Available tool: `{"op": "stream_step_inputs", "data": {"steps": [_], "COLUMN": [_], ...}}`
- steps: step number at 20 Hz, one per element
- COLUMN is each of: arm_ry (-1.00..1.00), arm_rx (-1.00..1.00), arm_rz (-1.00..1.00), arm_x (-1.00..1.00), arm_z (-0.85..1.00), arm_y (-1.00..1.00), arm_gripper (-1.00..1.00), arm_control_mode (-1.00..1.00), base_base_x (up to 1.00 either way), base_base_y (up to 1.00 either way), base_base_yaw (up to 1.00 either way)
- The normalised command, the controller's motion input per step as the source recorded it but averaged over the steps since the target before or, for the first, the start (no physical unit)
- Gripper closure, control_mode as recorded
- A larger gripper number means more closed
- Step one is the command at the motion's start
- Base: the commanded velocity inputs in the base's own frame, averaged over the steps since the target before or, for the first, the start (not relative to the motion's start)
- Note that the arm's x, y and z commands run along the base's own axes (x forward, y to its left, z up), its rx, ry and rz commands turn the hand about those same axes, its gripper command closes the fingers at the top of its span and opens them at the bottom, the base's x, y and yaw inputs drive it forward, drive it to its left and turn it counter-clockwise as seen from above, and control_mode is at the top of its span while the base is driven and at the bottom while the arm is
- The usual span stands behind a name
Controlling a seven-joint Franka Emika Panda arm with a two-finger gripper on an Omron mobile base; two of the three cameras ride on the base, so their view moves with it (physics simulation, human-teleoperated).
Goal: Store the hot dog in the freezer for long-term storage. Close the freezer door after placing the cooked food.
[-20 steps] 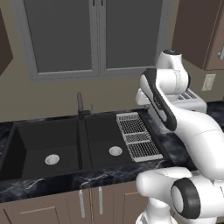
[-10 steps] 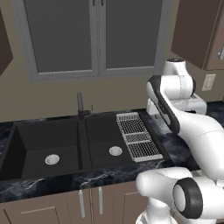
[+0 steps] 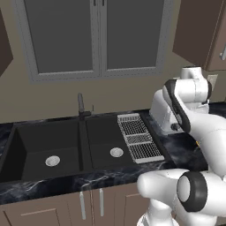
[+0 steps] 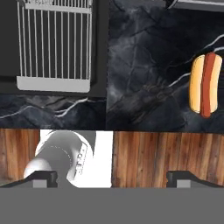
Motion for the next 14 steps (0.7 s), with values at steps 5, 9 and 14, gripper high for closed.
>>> {"op": "stream_step_inputs", "data": {"steps": [5, 9, 14], "arm_ry": [0.07, 0.03, 0.0], "arm_rx": [0.0, 0.0, 0.0], "arm_rz": [-0.05, -0.06, -0.01], "arm_x": [-0.43, -0.06, 0.0], "arm_z": [-0.35, -0.43, -0.35], "arm_y": [-0.53, -0.62, -0.72], "arm_gripper": [-1.0, -1.0, -1.0], "arm_control_mode": [-1.0, -1.0, -1.0], "base_base_x": [0.0, 0.0, 0.0], "base_base_y": [0.0, 0.0, 0.0], "base_base_yaw": [0.0, 0.0, 0.0]}}
